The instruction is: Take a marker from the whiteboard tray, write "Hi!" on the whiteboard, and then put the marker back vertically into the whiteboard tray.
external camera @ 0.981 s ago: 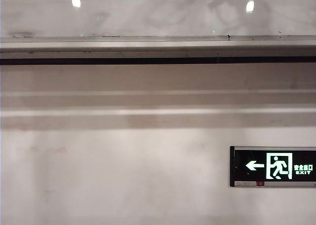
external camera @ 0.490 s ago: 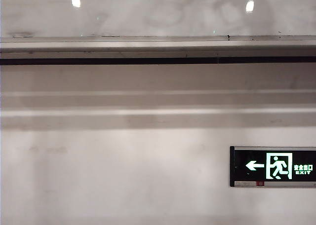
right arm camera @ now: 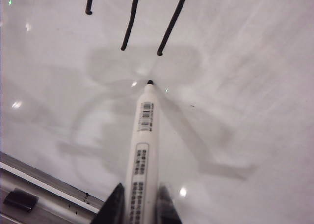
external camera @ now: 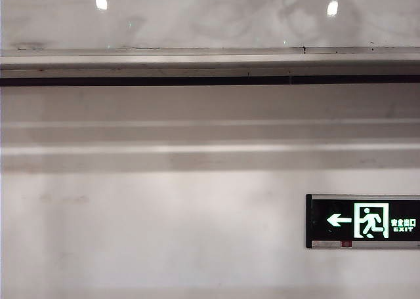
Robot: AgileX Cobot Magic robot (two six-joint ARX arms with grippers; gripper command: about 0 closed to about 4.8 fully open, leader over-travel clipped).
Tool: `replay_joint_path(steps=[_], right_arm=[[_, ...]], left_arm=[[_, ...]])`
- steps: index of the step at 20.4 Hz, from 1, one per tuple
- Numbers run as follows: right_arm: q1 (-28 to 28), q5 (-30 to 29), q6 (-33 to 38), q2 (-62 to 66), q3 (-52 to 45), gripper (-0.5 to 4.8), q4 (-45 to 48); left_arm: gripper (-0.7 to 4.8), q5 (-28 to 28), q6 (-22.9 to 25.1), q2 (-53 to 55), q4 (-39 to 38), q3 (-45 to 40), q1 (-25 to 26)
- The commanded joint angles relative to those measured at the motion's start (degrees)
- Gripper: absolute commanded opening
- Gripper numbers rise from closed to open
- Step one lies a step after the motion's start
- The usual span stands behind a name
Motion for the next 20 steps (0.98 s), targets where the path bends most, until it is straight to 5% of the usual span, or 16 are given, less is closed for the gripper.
replay_joint_path(steps=[1,20], right_arm=[[0.0,-0.04,0.39,0.37,0.42,-0.01,2.82],[0.0,-1.16,0.39,0.2,0.42,-0.01,7.15]], left_arm=[[-0.05,0.28,0.04,-0.07,0.5,0.2,-0.04],[-0.05,0.26,0.04,-0.07,0.48,0.2,-0.04]])
